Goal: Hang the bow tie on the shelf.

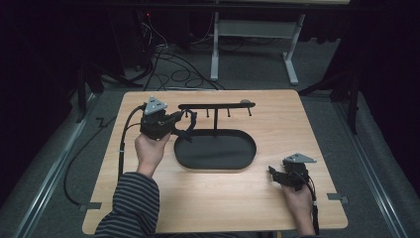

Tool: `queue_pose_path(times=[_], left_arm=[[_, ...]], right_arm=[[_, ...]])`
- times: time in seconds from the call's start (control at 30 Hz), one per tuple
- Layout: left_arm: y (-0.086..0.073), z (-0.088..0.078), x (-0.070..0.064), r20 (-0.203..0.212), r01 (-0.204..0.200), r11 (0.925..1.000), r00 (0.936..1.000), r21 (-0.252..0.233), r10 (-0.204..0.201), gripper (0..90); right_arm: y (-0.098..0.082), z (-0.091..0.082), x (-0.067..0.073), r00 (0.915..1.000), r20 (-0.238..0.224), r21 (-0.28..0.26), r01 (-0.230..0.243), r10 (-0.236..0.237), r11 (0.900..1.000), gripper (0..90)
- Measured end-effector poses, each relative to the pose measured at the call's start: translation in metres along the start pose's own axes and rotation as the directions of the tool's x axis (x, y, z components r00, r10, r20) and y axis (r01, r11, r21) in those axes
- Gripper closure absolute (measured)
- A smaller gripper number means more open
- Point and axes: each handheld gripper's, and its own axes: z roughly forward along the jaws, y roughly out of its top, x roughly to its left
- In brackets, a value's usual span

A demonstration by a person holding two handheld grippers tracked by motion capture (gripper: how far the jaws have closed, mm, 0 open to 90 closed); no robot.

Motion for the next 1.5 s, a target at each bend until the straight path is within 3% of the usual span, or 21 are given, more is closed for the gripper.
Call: queue_pose_path(times=[0.87,1.5], left_arm=[[-0.0054,0.0097,0.0036,-0.006,0.007,0.9995,1.0000,0.030,-0.007,88.8],[-0.0064,0.0035,0.0038,0.007,0.019,0.9998,0.9998,0.004,-0.019,84.2]], right_arm=[[0.0000,0.0000,0.0001,1.0000,0.000,0.000,0.002,-0.002,1.000,36.6],[0.0000,0.0000,0.0001,1.0000,0.001,0.000,0.004,-0.004,1.000,36.6]])
